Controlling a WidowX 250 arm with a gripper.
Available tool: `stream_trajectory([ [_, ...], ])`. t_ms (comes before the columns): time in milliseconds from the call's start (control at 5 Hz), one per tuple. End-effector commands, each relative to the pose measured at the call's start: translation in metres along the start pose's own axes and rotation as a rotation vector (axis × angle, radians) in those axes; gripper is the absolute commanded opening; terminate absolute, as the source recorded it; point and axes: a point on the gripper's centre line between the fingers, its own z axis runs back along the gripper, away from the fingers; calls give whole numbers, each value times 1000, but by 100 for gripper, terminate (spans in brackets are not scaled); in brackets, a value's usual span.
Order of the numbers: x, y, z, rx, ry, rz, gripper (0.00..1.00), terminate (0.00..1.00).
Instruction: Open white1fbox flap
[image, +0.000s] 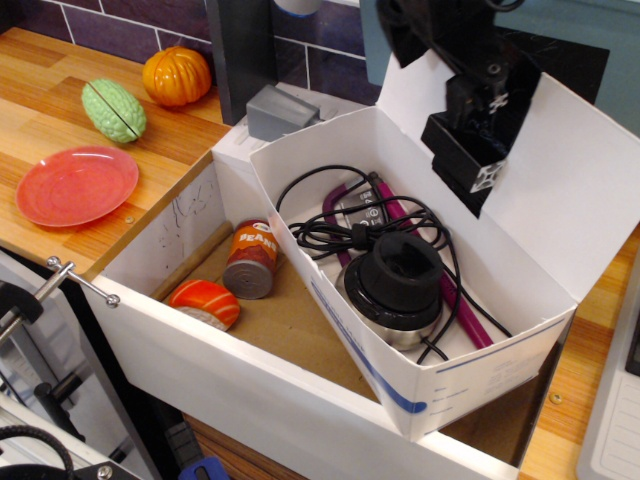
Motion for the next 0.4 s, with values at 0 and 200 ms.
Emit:
stream_trajectory([
  [0, 22, 5, 1, 13, -77, 9, 100, 0],
  [200, 23, 6, 1, 9, -67, 28, 100, 100],
])
